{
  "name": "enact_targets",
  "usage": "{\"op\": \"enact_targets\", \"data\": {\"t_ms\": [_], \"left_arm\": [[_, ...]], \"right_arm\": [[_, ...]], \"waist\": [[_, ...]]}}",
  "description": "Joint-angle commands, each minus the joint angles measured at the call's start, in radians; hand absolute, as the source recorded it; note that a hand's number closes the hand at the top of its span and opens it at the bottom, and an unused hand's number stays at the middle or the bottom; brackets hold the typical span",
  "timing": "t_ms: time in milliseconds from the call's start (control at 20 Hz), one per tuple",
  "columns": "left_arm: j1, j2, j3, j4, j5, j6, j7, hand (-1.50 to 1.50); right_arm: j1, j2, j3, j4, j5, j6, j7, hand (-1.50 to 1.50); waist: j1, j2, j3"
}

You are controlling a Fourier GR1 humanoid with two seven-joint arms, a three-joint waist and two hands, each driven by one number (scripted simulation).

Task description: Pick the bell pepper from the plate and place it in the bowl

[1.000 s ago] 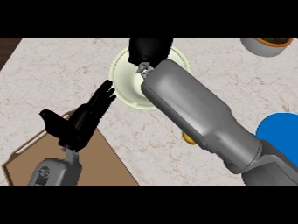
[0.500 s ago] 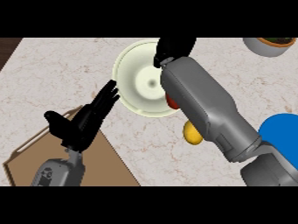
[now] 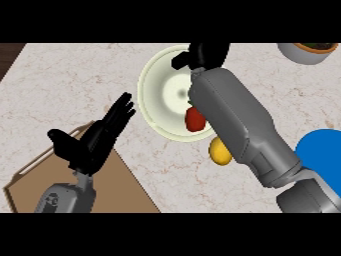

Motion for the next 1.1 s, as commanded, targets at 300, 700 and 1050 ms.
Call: {"op": "enact_targets", "data": {"t_ms": [300, 700, 1050], "left_arm": [[0.012, 0.007, 0.02, 0.023, -0.001, 0.005, -0.003, 0.0], [0.052, 0.032, 0.069, 0.005, 0.023, 0.013, 0.004, 0.0], [0.06, 0.041, 0.088, -0.004, 0.018, 0.031, 0.009, 0.0]], "right_arm": [[0.203, 0.003, 0.207, -0.405, -0.154, -0.442, -0.147, -1.5], [0.412, 0.003, 0.517, -0.77, 0.016, -0.547, 0.025, -1.5], [0.698, 0.003, 0.739, -0.99, 0.247, -0.519, 0.082, 1.5]], "waist": [[-0.034, -0.029, -0.001], [-0.085, -0.055, -0.003], [-0.128, -0.068, -0.004]]}}
